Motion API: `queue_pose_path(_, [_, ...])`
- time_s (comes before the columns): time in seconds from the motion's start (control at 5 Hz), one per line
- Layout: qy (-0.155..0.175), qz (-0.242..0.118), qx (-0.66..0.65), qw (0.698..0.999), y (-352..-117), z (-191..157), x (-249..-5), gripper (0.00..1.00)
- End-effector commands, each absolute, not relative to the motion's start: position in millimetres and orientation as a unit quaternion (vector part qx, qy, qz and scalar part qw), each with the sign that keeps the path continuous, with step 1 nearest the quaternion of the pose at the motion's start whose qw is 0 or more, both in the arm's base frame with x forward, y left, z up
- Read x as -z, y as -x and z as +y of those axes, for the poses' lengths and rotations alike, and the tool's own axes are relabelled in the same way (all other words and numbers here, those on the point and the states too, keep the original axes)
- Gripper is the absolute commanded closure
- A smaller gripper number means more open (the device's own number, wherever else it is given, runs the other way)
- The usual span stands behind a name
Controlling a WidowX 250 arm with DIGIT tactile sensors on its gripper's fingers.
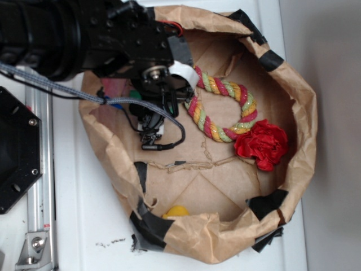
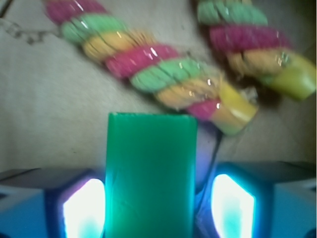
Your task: Grab the green block.
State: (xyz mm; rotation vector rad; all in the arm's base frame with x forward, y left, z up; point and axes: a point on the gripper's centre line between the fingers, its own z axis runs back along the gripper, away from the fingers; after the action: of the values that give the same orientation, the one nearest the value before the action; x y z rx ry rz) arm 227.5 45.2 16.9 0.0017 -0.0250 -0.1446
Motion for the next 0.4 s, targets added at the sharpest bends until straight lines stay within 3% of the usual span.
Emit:
queue_pose_path(0.0, [-0.011, -0.022, 0.084, 0.996, -229.4, 48.8, -24.6, 1.0])
queue_pose_path(0.2, [0.002, -0.043, 0.079, 0.996, -230.5, 48.4, -43.7, 1.0])
